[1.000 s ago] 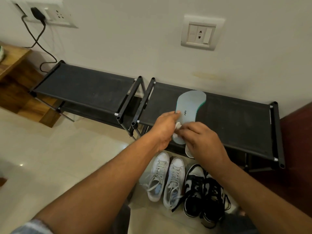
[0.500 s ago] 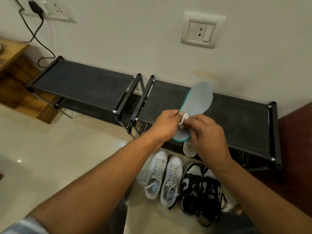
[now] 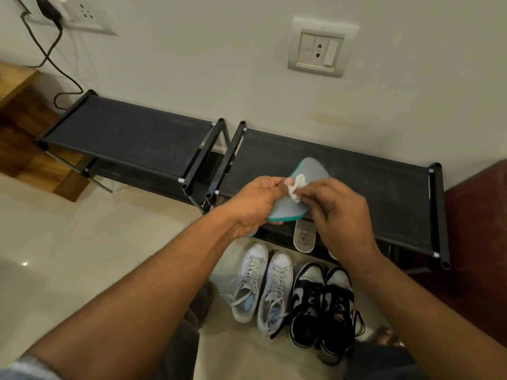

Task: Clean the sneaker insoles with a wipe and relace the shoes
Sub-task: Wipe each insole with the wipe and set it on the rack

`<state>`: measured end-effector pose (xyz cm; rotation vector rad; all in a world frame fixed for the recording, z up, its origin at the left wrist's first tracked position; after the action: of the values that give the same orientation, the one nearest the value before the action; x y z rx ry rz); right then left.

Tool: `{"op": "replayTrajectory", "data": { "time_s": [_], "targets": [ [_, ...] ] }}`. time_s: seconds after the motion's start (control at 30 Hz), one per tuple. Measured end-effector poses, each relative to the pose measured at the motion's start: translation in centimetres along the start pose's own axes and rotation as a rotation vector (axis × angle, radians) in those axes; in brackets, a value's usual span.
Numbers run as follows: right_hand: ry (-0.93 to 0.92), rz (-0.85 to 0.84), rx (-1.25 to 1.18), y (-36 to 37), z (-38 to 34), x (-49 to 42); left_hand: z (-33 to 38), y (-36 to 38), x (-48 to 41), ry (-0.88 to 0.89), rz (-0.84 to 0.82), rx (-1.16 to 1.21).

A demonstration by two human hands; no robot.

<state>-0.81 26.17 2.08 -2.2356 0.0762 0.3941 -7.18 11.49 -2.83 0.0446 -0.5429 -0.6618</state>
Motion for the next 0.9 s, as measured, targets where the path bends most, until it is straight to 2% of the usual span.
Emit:
{"op": "replayTrajectory", "data": {
  "time_s": [0.07, 0.2, 0.33, 0.47, 0.6, 0.7, 0.73, 0.83, 0.9],
  "targets": [
    [-0.111, -0.093, 0.009, 1.2, -1.6, 0.7, -0.4, 0.1, 0.0, 0.0, -0.023, 0.018],
    [0.073, 0.048, -0.003, -0.9, 1.5, -0.5, 0.0, 0.2, 0.1, -0.022, -0.005, -0.017],
    [-0.097, -0.07, -0.025, 1.0, -1.5, 0.5, 0.5, 0.7, 0.6, 0.011, -0.058, 0.071],
    [0.092, 0.072, -0.037, -0.9, 1.4, -0.5, 0.5, 1.0, 0.6, -0.006, -0.085, 0.036],
    [-0.102, -0.059, -0.017, 0.7, -1.6, 0.2, 0.3, 1.3, 0.7, 0.026, -0.192, 0.083],
    [0.087, 0.036, -0.023, -0.9, 1.1, -0.7, -0.1, 1.6, 0.5, 0.019, -0.213, 0.02],
    [0.087, 0.034, -0.025, -1.0, 1.0, -0.8, -0.1, 1.5, 0.5, 0.028, -0.22, 0.031],
    [-0.096, -0.056, -0.003, 0.2, -1.7, 0.2, 0.1, 1.6, 0.6, 0.067, -0.275, 0.097],
    [-0.04, -0.003, -0.017, -0.2, -0.3, -0.1, 0.2, 1.9, 0.7, 0.078, -0.308, 0.062]
  ]
}}
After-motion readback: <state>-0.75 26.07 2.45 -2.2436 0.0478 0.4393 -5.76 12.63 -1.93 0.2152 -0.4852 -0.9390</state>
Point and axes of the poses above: each hand's wrist, its own x-axis away from the middle knuckle, its own y-axis out of the palm, z = x × y, the point moved 6 cm from there along -x, towards the middle knuckle, and after that the axes turned 7 degrees about -z, right-handed, at the moved point
